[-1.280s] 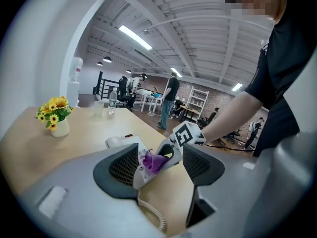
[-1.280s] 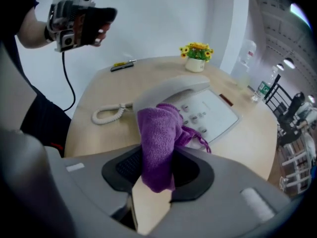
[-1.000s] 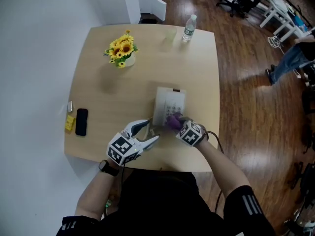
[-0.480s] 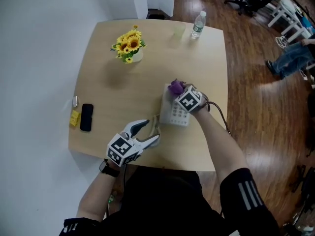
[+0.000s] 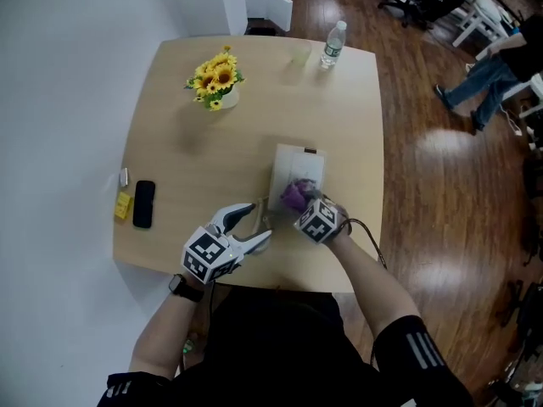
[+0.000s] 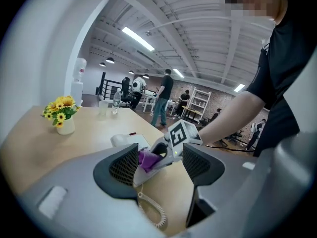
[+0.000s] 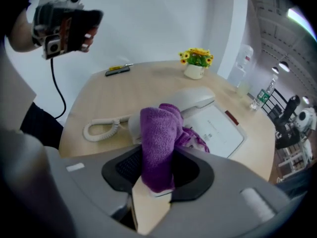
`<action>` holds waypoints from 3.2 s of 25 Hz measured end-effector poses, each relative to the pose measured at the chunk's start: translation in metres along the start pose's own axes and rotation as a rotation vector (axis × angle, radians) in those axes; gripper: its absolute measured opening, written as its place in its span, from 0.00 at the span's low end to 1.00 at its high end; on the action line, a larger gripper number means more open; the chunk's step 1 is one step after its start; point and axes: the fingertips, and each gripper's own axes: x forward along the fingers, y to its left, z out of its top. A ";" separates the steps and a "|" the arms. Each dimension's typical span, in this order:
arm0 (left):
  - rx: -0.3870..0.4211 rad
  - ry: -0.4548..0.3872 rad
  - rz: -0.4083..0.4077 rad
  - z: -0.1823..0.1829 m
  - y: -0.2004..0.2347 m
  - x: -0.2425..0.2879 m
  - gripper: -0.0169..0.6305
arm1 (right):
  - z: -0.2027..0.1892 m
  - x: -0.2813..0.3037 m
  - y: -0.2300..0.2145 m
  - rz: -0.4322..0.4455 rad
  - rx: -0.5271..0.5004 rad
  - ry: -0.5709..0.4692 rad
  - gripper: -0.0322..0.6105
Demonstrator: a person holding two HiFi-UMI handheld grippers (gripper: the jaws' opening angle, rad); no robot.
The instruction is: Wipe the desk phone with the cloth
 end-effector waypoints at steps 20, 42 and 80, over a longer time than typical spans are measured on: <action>0.057 0.025 -0.058 0.007 -0.012 0.013 0.45 | -0.033 -0.003 0.031 0.011 -0.118 0.056 0.29; 0.078 0.004 -0.098 0.008 -0.014 -0.005 0.45 | -0.071 -0.122 0.001 -0.086 0.571 -0.278 0.30; 0.040 0.019 0.024 -0.005 -0.049 -0.007 0.45 | -0.085 -0.222 -0.002 -0.051 0.684 -0.559 0.30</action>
